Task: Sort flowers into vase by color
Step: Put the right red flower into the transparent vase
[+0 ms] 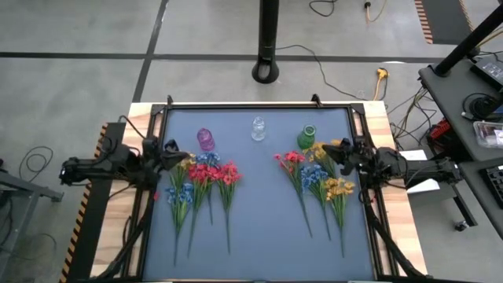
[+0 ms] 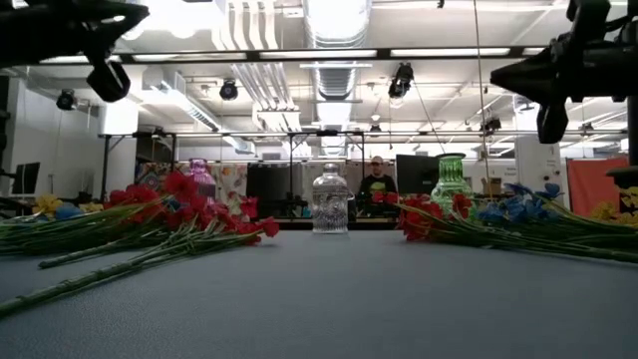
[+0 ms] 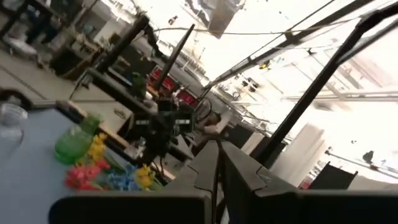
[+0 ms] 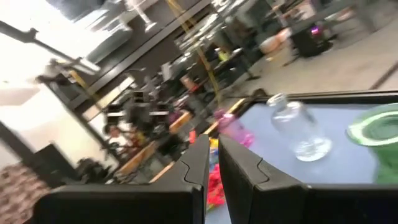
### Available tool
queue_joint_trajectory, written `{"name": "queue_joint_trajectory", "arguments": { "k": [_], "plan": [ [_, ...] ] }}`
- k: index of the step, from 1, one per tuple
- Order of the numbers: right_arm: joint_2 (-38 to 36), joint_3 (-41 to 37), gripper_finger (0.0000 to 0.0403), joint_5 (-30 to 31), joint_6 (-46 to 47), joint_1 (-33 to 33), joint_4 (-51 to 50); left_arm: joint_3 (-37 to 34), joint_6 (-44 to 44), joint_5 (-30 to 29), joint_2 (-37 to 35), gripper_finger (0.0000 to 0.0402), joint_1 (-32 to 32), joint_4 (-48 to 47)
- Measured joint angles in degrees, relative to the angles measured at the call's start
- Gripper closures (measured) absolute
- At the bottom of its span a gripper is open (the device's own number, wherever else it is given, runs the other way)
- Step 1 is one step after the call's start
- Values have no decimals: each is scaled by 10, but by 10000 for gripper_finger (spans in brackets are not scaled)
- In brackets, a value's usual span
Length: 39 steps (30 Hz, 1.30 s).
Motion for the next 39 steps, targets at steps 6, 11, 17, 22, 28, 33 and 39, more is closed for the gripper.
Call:
{"name": "queue_joint_trajectory", "arguments": {
  "k": [6,11,17,22,28,33,39],
  "plan": [
    [11,-4,374,-83,41,5,-40,14,-29,89,7,401,-4,-54],
    [31,-6,374,-90,200,34,-32,8,-103,95,43,401,-13,-23],
    [88,-6,374,-90,158,116,149,8,-84,84,129,401,-62,55],
    [169,55,374,-65,134,154,127,8,-36,76,214,401,-108,185],
    [320,241,374,-25,203,155,-224,41,-4,76,289,401,-138,202],
    [443,371,374,-17,224,155,-435,86,9,76,327,401,-143,158],
    [565,460,374,-12,230,154,-523,162,21,74,357,401,-143,4]
  ]
}}
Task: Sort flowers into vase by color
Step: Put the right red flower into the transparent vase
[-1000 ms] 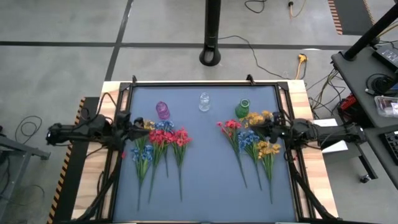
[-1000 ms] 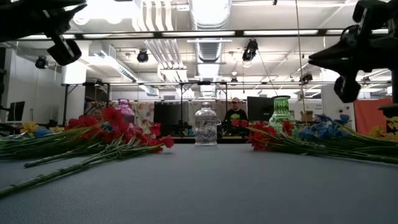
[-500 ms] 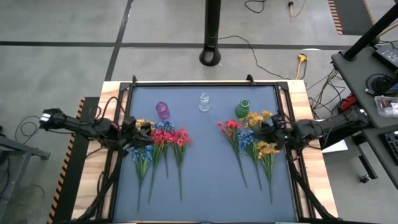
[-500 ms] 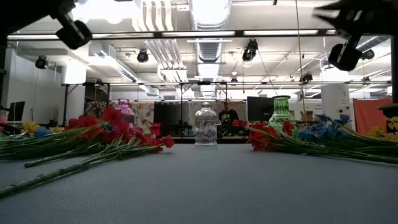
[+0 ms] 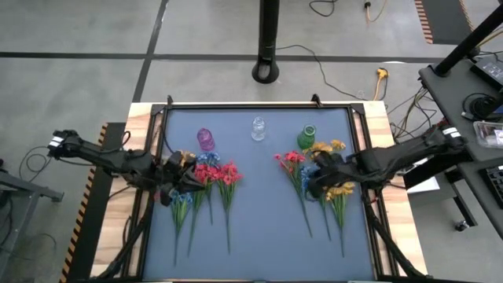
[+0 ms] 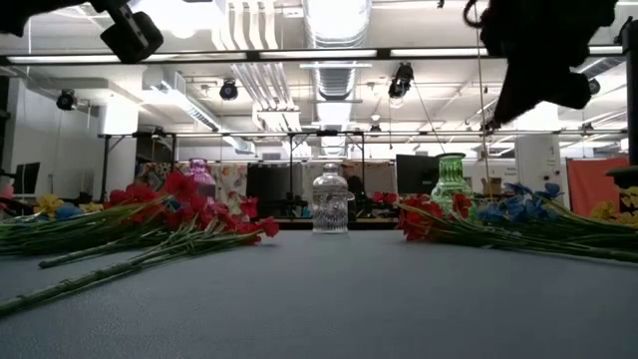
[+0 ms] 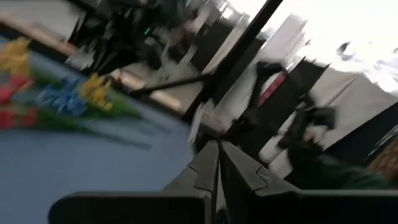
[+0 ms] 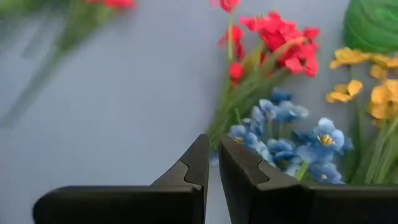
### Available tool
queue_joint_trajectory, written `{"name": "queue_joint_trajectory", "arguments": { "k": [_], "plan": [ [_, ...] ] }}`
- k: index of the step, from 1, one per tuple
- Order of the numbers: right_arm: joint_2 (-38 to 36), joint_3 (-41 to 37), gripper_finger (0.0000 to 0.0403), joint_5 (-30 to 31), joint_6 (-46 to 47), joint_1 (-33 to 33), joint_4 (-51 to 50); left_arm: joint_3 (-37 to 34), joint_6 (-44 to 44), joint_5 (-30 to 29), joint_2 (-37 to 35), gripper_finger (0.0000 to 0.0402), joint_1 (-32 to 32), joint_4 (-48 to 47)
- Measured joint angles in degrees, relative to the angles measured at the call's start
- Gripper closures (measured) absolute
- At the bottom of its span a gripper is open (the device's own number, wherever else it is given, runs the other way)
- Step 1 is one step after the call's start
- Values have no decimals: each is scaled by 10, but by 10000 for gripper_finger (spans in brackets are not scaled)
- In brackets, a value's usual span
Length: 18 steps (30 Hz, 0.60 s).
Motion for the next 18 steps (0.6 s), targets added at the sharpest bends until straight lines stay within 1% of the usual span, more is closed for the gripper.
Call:
{"name": "queue_joint_trajectory", "arguments": {
  "k": [4,7,12,16,18],
  "plan": [
    [65,48,366,-15,-6,-20,4,51,42,-1,41,401,0,-92],
    [115,81,343,-33,-25,-34,-3,78,56,-24,81,401,0,-111],
    [189,128,274,-34,-53,-66,-44,116,69,-84,141,401,2,-133],
    [244,133,214,-34,-63,-85,-47,154,98,-100,176,401,2,-162],
    [271,132,190,-35,-67,-93,-47,176,105,-118,189,401,2,-176]
  ]
}}
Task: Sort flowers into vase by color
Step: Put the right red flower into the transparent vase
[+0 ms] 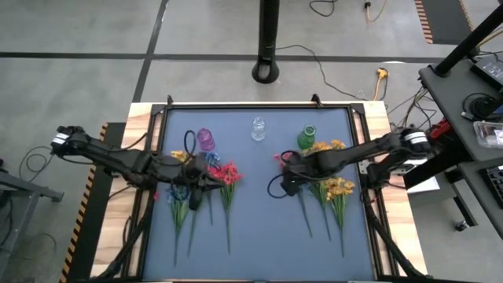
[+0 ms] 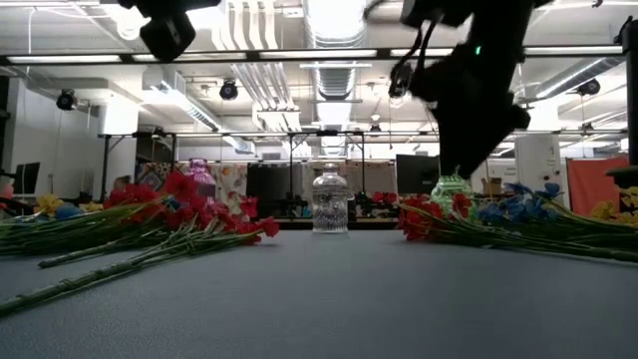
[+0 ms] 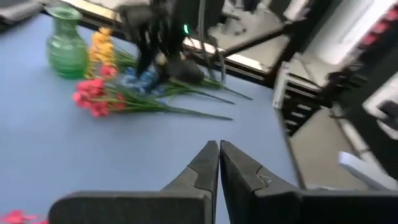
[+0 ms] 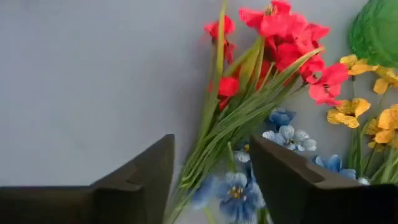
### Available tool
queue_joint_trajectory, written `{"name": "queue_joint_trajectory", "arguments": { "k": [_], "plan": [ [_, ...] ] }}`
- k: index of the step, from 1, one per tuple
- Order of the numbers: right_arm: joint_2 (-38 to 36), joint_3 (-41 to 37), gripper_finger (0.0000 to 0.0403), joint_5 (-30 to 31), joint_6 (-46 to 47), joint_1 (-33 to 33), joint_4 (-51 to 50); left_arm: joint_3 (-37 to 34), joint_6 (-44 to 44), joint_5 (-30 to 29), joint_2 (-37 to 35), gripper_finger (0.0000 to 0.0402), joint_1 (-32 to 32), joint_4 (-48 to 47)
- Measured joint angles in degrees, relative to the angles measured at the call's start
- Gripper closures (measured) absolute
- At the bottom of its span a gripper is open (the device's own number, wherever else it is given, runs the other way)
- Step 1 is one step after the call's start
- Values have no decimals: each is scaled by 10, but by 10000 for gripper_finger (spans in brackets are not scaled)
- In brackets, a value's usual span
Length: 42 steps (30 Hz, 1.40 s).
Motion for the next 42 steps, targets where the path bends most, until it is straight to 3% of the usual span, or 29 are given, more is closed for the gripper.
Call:
{"name": "queue_joint_trajectory", "arguments": {
  "k": [6,12,17,32,42],
  "plan": [
    [76,0,146,4,-4,-9,5,73,24,-97,28,401,1,-113],
    [128,4,149,5,-21,-9,23,112,27,-193,38,401,1,-210],
    [137,5,193,6,-43,-8,45,111,25,-202,34,401,1,-220],
    [126,4,376,4,-122,-9,159,104,9,-210,40,401,1,-219],
    [24,1,381,7,-144,-8,150,103,-1,-211,58,401,1,-218]
  ]
}}
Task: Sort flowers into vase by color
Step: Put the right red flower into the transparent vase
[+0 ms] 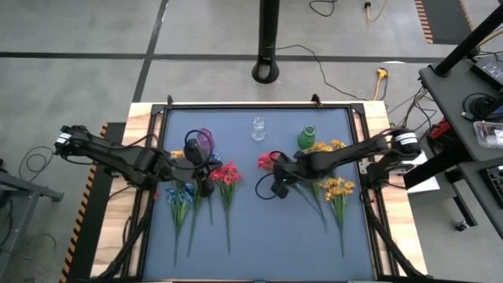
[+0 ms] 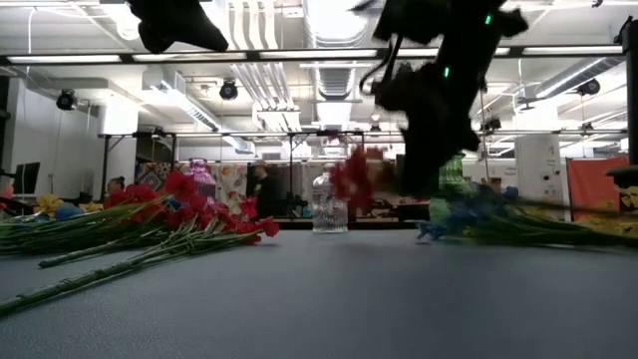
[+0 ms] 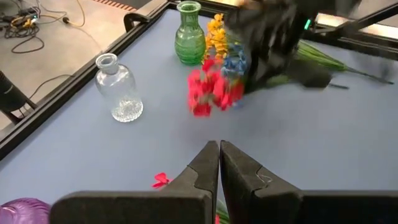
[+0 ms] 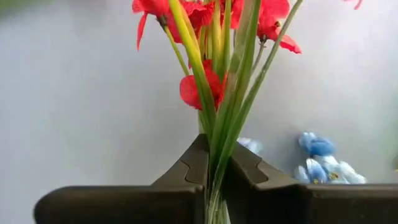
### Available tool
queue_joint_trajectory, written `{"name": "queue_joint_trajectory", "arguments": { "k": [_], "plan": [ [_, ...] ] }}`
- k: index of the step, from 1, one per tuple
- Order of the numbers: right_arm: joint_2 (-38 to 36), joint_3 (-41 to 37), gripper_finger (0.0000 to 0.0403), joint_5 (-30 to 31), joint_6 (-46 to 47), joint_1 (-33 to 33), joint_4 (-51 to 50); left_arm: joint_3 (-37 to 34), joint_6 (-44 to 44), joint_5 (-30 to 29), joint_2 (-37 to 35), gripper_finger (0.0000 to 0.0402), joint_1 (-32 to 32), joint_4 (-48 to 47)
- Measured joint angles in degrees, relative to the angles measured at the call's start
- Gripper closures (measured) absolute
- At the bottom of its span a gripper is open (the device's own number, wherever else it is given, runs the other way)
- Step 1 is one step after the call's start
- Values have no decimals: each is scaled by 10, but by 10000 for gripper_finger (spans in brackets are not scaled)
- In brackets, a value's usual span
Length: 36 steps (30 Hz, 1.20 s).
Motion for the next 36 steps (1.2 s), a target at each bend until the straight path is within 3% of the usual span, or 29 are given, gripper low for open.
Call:
{"name": "queue_joint_trajectory", "arguments": {
  "k": [6,12,18,22,28,36],
  "plan": [
    [-115,-43,384,67,-9,0,43,0,-5,0,17,401,0,0],
    [-215,-136,384,8,41,3,57,0,-9,0,34,401,0,0],
    [-238,-226,377,12,102,30,113,0,-9,0,51,401,0,2],
    [-248,-254,380,59,85,50,237,0,-9,0,60,401,0,5],
    [-256,-255,388,126,-60,43,469,0,-4,1,60,401,0,22],
    [-225,-254,388,150,-295,-52,829,0,36,-20,55,401,0,29]
  ]
}}
